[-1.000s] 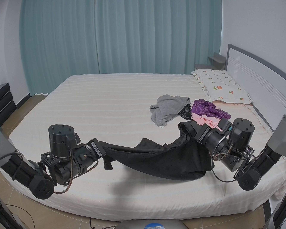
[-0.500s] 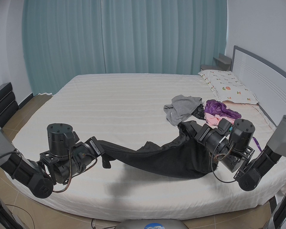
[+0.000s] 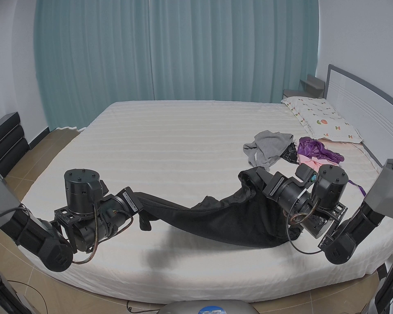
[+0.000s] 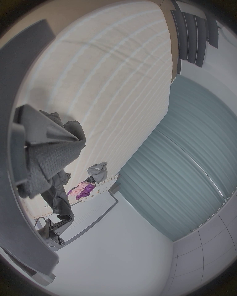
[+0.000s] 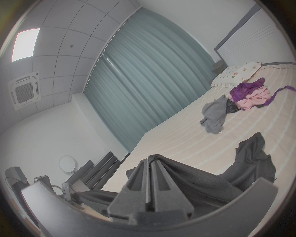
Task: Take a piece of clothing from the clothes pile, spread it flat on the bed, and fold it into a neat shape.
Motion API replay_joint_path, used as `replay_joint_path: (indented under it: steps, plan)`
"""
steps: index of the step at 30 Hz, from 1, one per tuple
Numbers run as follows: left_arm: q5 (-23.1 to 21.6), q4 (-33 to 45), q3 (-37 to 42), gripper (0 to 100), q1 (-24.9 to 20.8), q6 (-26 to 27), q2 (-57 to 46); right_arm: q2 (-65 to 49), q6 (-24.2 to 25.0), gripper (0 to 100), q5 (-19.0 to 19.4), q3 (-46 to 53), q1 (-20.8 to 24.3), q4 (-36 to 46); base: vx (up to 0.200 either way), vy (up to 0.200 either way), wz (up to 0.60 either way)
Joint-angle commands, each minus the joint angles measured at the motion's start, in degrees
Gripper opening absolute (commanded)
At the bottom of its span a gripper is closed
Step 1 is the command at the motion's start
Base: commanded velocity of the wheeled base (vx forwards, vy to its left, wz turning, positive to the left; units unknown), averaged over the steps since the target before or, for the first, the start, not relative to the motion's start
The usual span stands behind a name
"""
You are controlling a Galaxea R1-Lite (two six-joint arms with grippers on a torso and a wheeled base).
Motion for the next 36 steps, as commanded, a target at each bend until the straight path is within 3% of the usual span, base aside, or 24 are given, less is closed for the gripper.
replay_joint_path:
  steps: [1, 10, 14, 21, 25, 33, 36]
  plan:
    - [0.1, -0.1, 0.7, 0, -0.1, 0.0, 0.4, 0.8, -0.2, 0, 0.6, 0.2, 1.1, 0.3, 0.000, 0.200, 0.00]
    - [0.2, 0.0, 2.0, 0, -1.4, -1.1, 0.5, -2.3, 0.4, 0, 0.8, 9.0, 0.8, -3.7, 0.000, 0.000, 0.00]
    - [0.5, 0.2, 3.8, 0, -3.2, -1.9, -0.1, -3.3, 0.4, 0, 0.2, 13.8, 1.0, -8.6, -0.200, 0.000, 0.00]
    - [0.9, 0.2, 5.6, 0, -4.5, -1.8, -2.4, -9.4, 0.3, 0, 0.2, 16.8, 1.0, -8.7, -0.200, 0.000, 0.00]
    - [1.0, 1.6, 7.8, 0, -5.9, -1.4, -8.5, -17.5, -0.1, 0, 0.0, 21.5, 3.6, -8.6, -0.200, 0.000, 0.00]
    - [1.1, 8.6, 6.9, 0, -5.8, 1.3, -19.8, -25.3, -2.0, 0, 0.0, 18.7, 1.7, -7.1, 0.000, 0.000, 0.00]
    - [1.2, 15.1, 1.8, 0, -4.6, 2.6, -22.0, -26.7, -2.0, 0, 0.0, 14.1, -0.3, -1.6, 0.000, 0.000, 0.00]
